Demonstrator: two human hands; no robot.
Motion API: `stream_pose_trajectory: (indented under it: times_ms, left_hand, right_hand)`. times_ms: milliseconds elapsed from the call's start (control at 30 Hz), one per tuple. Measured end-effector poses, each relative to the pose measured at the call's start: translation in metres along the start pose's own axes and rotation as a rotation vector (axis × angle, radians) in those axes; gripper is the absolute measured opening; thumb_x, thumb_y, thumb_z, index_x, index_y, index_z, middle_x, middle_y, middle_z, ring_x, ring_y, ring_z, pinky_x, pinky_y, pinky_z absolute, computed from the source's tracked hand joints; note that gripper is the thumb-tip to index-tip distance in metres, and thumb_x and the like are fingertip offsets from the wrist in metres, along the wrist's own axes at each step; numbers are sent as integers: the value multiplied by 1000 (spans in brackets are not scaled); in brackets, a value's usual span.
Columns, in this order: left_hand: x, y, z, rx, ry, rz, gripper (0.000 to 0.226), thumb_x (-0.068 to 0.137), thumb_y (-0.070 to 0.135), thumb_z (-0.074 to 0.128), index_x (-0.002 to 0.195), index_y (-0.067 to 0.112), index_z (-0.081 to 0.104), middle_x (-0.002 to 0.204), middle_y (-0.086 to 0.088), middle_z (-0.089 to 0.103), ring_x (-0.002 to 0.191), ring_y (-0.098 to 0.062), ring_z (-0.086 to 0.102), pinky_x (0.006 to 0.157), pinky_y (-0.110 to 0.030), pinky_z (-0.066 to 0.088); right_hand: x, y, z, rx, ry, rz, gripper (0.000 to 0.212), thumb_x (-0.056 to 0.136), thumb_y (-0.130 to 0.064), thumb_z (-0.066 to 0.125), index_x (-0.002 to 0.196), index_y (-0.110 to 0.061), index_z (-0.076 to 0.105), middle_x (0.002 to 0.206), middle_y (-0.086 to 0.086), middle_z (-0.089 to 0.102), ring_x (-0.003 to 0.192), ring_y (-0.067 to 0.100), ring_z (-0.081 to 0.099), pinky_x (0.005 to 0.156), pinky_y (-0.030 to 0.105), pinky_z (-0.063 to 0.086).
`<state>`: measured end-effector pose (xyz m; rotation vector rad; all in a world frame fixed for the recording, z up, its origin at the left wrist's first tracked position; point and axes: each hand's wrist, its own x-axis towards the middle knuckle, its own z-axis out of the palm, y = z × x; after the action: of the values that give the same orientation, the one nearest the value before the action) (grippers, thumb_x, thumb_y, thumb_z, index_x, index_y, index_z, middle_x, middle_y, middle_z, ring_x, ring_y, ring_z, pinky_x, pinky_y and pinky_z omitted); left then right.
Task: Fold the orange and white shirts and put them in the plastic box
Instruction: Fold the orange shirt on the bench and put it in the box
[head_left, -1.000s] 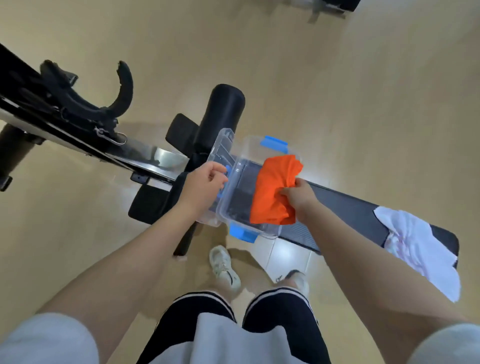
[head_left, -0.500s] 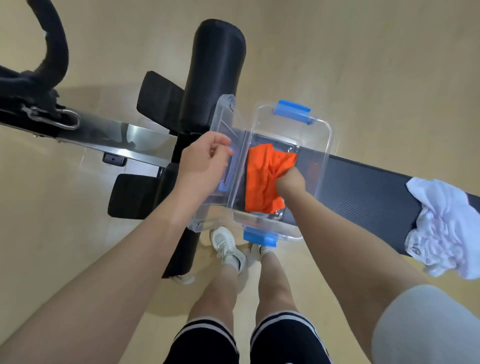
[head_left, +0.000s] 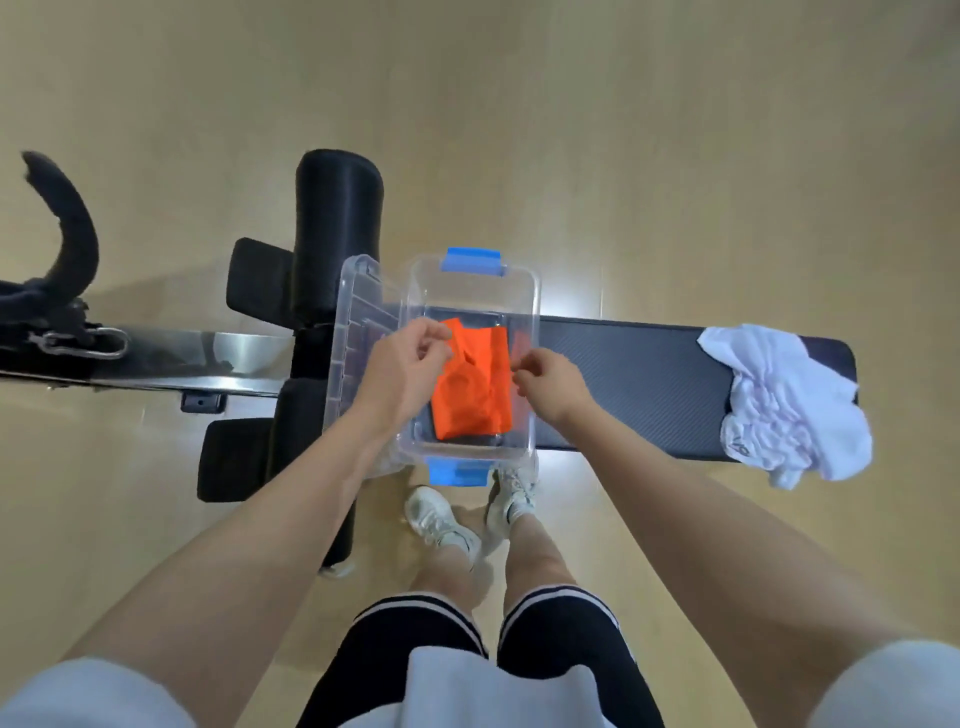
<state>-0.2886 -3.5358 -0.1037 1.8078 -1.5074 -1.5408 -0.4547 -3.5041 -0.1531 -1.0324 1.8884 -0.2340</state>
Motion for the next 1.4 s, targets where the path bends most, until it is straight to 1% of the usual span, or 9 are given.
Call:
stream_pose_trajectory:
  times_ms: [133, 267, 600, 733, 900, 1000, 1100, 1267, 1400]
  left_hand:
    - [-3, 4, 21, 177, -59, 6, 23, 93, 11, 46, 112, 8, 57, 91, -4, 59, 84, -20, 58, 77, -27, 43]
    - [7, -11, 36, 160, 5, -49, 21, 93, 11, 47, 111, 8, 57, 99, -8, 61, 98, -27, 61, 90, -36, 46]
    - [64, -101, 64, -98, 242, -211, 27, 90, 0, 38, 106, 11, 57, 106, -6, 61, 109, -24, 58, 102, -39, 43]
    - [69, -120, 87, -100, 187, -321, 36, 93, -2, 36, 126, 3, 51, 128, -15, 56, 121, -26, 52, 108, -34, 36]
    - [66, -121, 109, 96, 60, -282, 53, 88, -5, 33, 141, 4, 34, 147, -15, 32, 134, -27, 36, 109, -27, 24]
    - [71, -122, 111, 141, 42, -259, 54, 88, -3, 34, 141, 8, 35, 155, -11, 17, 141, -24, 25, 113, -28, 18]
    - [76, -128, 118, 189, 37, -313, 43, 92, 7, 38, 132, 19, 51, 158, -8, 9, 142, -27, 16, 116, -35, 18]
    - [89, -141, 125, 111, 121, -554, 35, 90, 14, 54, 122, 7, 43, 134, -18, 44, 119, -37, 47, 100, -47, 39]
    - [98, -146, 126, 126, 86, -620, 45, 88, 17, 58, 126, 6, 36, 126, -18, 53, 115, -37, 52, 97, -48, 42]
  right_hand:
    - [-11, 11, -20, 84, 7, 4, 21, 89, -9, 46, 102, -4, 63, 108, 15, 67, 102, 31, 62, 92, 38, 47]
    - [6, 15, 0, 99, -63, 1, 22, 91, -9, 46, 107, -3, 60, 108, 17, 64, 97, 24, 57, 88, 31, 43]
    - [105, 18, 95, -75, -18, 67, 39, 95, -15, 42, 131, 0, 37, 137, 21, 42, 126, 38, 42, 100, 37, 33]
    - [136, 18, 114, -89, 9, 62, 43, 90, -25, 56, 124, -4, 40, 127, 18, 52, 120, 36, 48, 97, 41, 38]
    - [140, 8, 95, -207, -73, -145, 30, 87, -16, 56, 114, -4, 50, 114, 18, 63, 109, 35, 56, 82, 36, 41]
    - [128, 7, 71, -421, -17, -272, 32, 87, -7, 45, 118, -4, 41, 110, 20, 62, 103, 38, 57, 72, 37, 38]
    - [122, 17, 62, -928, 50, -352, 53, 90, -4, 37, 140, -5, 22, 133, 21, 46, 119, 37, 46, 88, 42, 39]
    - [127, 21, 73, -1173, -65, -544, 40, 92, -7, 32, 132, -10, 33, 140, 20, 32, 122, 35, 39, 92, 40, 37]
    - [130, 28, 79, -1067, -220, -341, 36, 95, -2, 31, 131, -1, 36, 134, 19, 39, 119, 36, 46, 88, 43, 43]
